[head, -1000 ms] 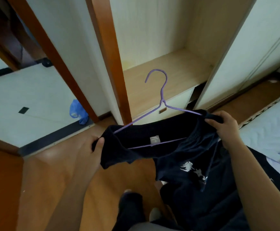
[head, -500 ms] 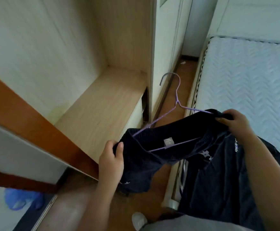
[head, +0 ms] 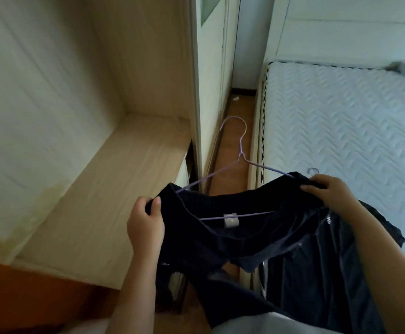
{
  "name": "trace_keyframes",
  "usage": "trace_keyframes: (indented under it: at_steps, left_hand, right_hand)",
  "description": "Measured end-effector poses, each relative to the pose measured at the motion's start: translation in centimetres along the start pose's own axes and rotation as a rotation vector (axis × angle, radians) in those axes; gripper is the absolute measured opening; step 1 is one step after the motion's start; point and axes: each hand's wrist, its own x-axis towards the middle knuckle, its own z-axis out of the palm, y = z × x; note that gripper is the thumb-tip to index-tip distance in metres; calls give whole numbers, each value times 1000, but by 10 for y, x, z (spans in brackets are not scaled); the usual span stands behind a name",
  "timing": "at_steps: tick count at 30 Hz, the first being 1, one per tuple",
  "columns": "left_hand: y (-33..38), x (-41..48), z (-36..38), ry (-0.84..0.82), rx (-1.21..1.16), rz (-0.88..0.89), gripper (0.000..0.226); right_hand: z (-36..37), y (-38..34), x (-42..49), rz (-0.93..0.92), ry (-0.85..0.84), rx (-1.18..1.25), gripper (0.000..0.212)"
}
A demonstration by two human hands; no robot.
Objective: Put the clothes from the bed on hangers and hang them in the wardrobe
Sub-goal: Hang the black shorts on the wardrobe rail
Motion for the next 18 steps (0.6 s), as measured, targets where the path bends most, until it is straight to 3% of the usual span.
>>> trace_keyframes:
  at_steps: [10, 13, 16, 18]
  left_hand:
    - [63, 144, -23, 398, 16, 92, 21]
    - [88, 195, -42, 483, 35, 85, 25]
    - [101, 235, -65, 469, 44, 29, 29]
    - [102, 249, -84, 480, 38, -27, 31]
  right_hand:
    - [5, -139, 154, -339, -155, 111, 19]
    - [5, -198, 196, -457, -300, 156, 16]
    - [11, -251, 218, -498, -511, 288, 21]
    - [18, -283, 225, -515, -617, 371, 43]
